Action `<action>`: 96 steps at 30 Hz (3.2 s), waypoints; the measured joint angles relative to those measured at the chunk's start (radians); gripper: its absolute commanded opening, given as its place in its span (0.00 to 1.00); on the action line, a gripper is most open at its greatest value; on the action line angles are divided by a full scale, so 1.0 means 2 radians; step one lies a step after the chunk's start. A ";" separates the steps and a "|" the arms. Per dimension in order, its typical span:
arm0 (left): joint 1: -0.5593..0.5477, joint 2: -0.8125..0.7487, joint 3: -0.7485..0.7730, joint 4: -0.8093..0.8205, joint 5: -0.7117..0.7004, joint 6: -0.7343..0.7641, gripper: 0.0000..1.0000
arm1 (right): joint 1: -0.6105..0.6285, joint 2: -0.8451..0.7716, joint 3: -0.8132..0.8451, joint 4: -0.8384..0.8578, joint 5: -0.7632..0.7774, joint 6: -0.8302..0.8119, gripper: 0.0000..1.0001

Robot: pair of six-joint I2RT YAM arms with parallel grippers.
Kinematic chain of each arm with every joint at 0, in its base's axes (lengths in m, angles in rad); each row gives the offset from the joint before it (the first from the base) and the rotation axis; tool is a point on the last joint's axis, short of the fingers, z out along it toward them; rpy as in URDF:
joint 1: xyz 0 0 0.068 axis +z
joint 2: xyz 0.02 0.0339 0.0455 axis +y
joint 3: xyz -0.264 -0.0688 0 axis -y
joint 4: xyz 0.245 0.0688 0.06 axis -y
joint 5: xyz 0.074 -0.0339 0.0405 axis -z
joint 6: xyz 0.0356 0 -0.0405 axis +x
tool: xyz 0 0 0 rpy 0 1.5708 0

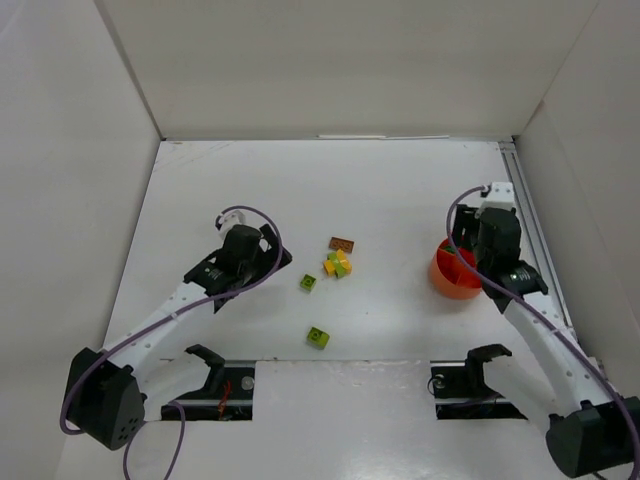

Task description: Sort the legos into containers by color

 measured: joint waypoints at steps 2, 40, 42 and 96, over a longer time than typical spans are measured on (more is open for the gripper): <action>0.000 -0.002 -0.001 0.001 0.006 0.000 1.00 | 0.056 0.024 0.030 0.003 -0.010 -0.027 0.77; 0.000 -0.048 -0.019 -0.040 0.009 0.001 1.00 | 0.265 0.616 0.409 -0.029 -0.140 -0.209 0.65; 0.000 -0.048 -0.019 -0.040 0.009 0.001 1.00 | 0.266 0.617 0.408 -0.033 -0.147 -0.215 0.65; 0.000 -0.010 -0.019 -0.022 0.011 0.023 1.00 | 0.229 0.496 0.282 -0.053 -0.140 -0.030 0.75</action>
